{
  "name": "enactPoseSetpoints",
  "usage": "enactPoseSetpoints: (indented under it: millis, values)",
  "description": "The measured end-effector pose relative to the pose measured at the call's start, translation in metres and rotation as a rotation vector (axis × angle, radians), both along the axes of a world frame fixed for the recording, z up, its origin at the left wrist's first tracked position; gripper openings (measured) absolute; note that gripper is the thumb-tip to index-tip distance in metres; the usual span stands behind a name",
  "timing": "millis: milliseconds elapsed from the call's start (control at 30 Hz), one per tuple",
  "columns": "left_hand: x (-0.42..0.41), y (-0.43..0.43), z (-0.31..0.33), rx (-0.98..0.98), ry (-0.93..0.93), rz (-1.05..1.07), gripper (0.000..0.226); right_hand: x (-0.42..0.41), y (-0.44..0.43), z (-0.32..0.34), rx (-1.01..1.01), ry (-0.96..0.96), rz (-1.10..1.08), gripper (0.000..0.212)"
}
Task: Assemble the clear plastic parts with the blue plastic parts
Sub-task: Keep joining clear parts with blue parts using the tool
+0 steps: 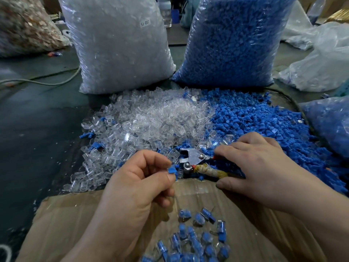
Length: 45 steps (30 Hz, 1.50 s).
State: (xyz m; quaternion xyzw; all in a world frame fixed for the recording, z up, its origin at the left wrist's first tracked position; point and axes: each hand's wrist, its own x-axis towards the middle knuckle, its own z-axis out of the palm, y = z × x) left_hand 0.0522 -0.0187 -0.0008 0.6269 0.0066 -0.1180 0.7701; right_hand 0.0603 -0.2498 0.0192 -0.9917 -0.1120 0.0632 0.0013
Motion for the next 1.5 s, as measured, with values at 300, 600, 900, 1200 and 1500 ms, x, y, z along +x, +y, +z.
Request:
enactPoseSetpoints:
  millis: [300, 600, 900, 1200, 1500]
  values:
    - [0.000, 0.005, 0.003, -0.009, 0.043, 0.017, 0.017, -0.008, 0.009, 0.013, 0.276, -0.343, -0.107, 0.026]
    - [0.003, 0.009, -0.009, 0.215, -0.158, 0.066, 0.020, -0.026, 0.025, 0.011, 0.202, -0.180, 0.077, 0.046]
    - [0.000, 0.010, -0.004, 0.345, -0.279, 0.033, 0.030, -0.025, 0.020, 0.009, 0.167, -0.159, 0.071, 0.056]
    - [-0.004, 0.010, 0.003, 0.388, -0.313, -0.023, 0.033, -0.024, 0.021, 0.011, 0.106, -0.125, 0.127, 0.049]
    - [-0.005, 0.010, 0.007, 0.460, -0.320, 0.016, 0.017, -0.023, 0.019, 0.007, 0.159, -0.162, 0.090, 0.049]
